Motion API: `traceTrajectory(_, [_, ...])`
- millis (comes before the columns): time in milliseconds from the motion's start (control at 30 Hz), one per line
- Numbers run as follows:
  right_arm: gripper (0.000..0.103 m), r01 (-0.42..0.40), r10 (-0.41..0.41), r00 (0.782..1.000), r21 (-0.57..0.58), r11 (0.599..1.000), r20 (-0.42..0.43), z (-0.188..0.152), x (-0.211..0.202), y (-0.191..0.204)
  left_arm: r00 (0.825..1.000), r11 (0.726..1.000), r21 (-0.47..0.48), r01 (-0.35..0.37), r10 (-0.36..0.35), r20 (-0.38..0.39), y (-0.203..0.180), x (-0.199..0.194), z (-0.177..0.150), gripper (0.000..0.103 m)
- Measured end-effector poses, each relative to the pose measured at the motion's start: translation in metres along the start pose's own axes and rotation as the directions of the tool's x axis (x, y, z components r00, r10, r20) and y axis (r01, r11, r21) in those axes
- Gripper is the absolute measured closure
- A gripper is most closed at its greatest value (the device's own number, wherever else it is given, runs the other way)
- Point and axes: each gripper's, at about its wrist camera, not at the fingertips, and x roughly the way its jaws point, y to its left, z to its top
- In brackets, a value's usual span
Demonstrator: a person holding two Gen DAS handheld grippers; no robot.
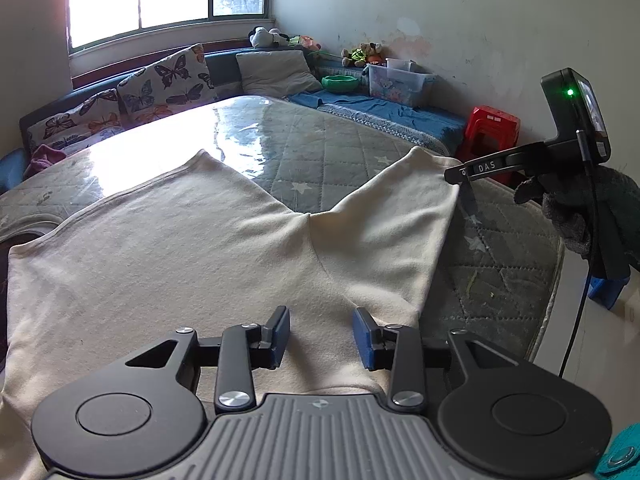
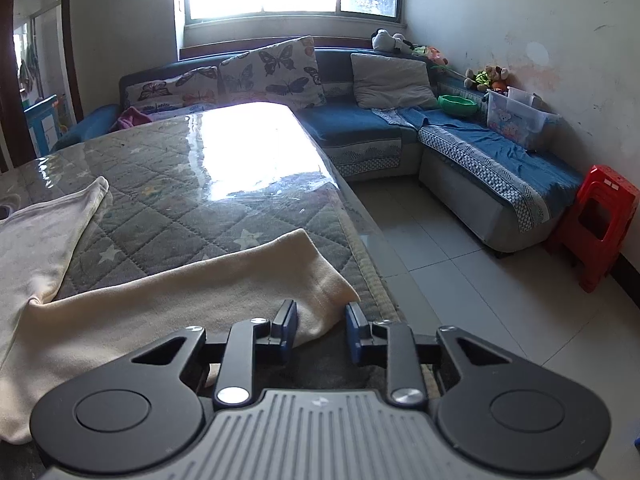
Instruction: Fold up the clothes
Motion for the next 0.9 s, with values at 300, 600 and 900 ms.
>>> traceTrajectory(300, [0.099, 0.034, -0.034, 0.999, 0.028, 0.999, 0.022, 0.003, 0.001, -0.009, 1.000, 1.000, 0.014, -0.005, 0.005, -0.006, 0.000, 0.002, 0.000, 0.061])
traceTrajectory(600, [0.086, 0.016, -0.017, 1.000, 0.059, 0.998, 0.018, 0.000, 0.002, -0.014, 1.000, 1.000, 0.008, -0.022, 0.022, 0.014, 0.003, -0.001, 0.009, 0.059])
traceTrajectory(900, [0.099, 0.005, -0.007, 0.999, 0.056, 0.998, 0.044, 0.004, -0.003, -0.014, 0.999, 1.000, 0.007, -0.010, 0.010, 0.041, 0.003, 0.011, 0.027, 0.059])
